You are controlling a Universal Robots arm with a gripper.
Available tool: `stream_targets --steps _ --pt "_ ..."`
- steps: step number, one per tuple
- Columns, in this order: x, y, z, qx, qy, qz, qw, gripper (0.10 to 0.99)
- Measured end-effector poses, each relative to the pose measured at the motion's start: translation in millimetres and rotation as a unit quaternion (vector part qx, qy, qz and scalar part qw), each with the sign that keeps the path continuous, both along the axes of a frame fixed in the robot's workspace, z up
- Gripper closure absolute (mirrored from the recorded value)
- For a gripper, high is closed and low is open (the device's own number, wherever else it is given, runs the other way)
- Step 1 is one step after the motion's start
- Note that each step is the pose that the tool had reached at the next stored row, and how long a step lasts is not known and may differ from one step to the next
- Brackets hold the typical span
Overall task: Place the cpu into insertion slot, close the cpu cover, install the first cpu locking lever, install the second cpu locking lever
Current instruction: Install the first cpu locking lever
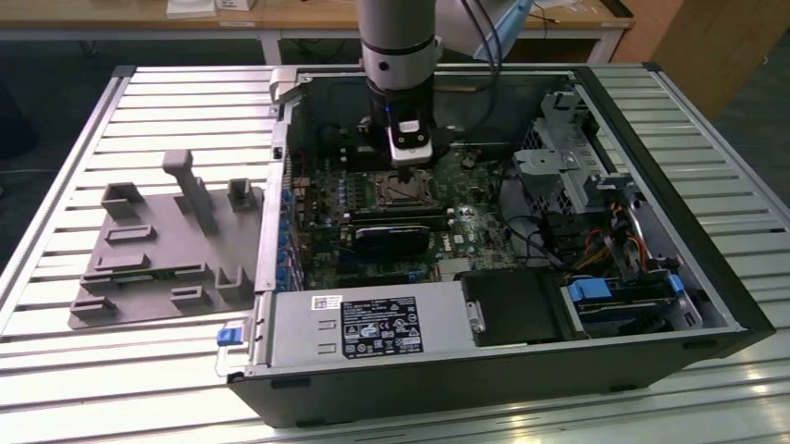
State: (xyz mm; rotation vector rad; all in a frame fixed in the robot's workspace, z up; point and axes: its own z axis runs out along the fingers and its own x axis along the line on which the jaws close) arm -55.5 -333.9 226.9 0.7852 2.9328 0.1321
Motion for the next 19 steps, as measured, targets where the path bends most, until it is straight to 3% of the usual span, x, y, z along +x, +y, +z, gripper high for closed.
stream_targets --steps 7,15,19 --pt "0.0 0.0 11.3 -0.005 0.0 0.007 1.0 0.984" --pt "0.0 -2.5 12.7 -0.0304 0.0002 0.008 0.9995 0.984" --pt "0.0 -6.4 12.6 -0.0366 0.0002 0.008 0.9993 0.984"
